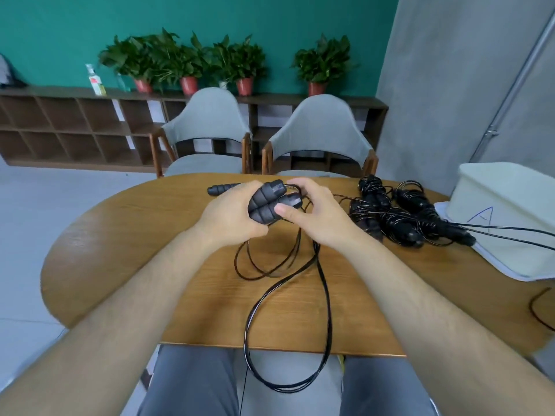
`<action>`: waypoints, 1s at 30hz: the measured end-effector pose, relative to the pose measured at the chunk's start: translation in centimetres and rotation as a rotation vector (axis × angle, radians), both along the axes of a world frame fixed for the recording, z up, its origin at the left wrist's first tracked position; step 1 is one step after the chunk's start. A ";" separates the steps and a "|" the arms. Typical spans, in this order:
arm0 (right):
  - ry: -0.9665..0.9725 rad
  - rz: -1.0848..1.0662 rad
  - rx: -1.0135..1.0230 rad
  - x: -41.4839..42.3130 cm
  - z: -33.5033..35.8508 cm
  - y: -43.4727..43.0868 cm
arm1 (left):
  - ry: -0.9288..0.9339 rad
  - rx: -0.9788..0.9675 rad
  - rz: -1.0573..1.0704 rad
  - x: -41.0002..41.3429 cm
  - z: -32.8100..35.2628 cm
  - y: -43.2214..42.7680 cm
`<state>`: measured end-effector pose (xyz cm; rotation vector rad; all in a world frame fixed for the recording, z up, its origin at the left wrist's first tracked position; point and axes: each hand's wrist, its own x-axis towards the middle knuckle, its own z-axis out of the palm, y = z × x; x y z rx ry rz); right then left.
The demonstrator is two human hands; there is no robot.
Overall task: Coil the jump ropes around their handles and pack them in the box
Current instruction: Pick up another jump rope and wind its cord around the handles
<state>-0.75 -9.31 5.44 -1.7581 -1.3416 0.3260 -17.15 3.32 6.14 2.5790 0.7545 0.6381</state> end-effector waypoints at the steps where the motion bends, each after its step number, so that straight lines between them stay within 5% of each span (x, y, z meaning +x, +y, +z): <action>1: -0.033 0.018 0.000 -0.2 -0.1 0.1 | 0.012 0.051 0.001 -0.4 0.2 0.3; 8: -0.043 0.045 -0.034 -1.2 0.8 0.7 | 0.082 0.235 0.118 -2.9 1.3 1.8; 18: 0.367 0.255 0.052 0.6 1.9 -0.5 | -0.013 0.223 -0.006 -4.6 2.0 3.1; 30: 0.228 0.189 -0.061 1.5 3.4 -1.5 | -0.092 0.422 0.004 -6.2 3.7 5.3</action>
